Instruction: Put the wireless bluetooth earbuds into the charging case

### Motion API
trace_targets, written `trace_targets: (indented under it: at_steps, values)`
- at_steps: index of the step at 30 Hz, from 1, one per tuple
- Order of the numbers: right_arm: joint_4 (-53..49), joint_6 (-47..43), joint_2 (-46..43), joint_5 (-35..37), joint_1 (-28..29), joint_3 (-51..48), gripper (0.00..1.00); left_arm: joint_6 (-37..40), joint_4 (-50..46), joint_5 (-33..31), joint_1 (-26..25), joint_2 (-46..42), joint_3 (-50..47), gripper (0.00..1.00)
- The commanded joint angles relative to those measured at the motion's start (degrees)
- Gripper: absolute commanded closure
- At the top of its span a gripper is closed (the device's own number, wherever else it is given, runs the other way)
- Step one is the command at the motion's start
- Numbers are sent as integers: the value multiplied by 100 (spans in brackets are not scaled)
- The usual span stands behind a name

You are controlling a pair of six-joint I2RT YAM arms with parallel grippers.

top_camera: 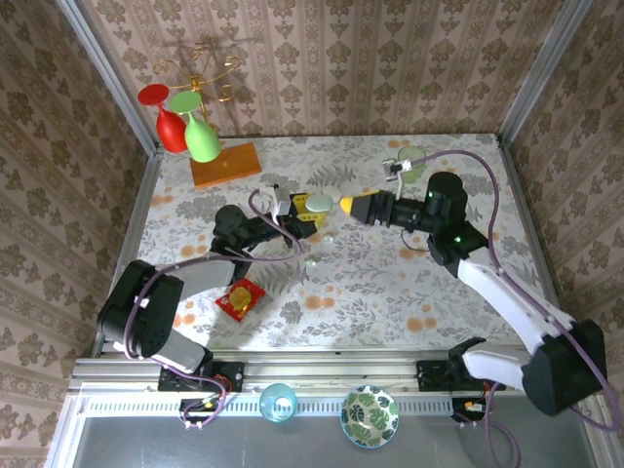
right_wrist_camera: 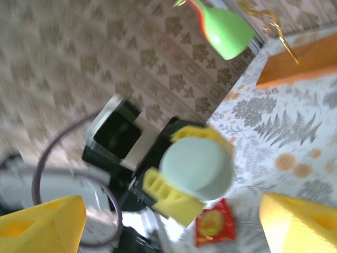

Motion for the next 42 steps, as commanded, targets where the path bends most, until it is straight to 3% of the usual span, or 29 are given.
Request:
trace_targets:
  at_steps: [1,10,25,42]
  values:
    - [-1743,-3074,-380,866,473,299,13,-212,275,358,30,-190,-95,79]
    - [-2270,-4064,-137,1368,928,776,13,-357,293,663,-52,-198,-35,79]
    - [-2128,-3994,490,1833,930,1096,14,-405,286,866,-211,-232,49,79]
    - [-2041,-3857,440,2388,790,1235,15,-346,286,1009,-264,-277,-25,79]
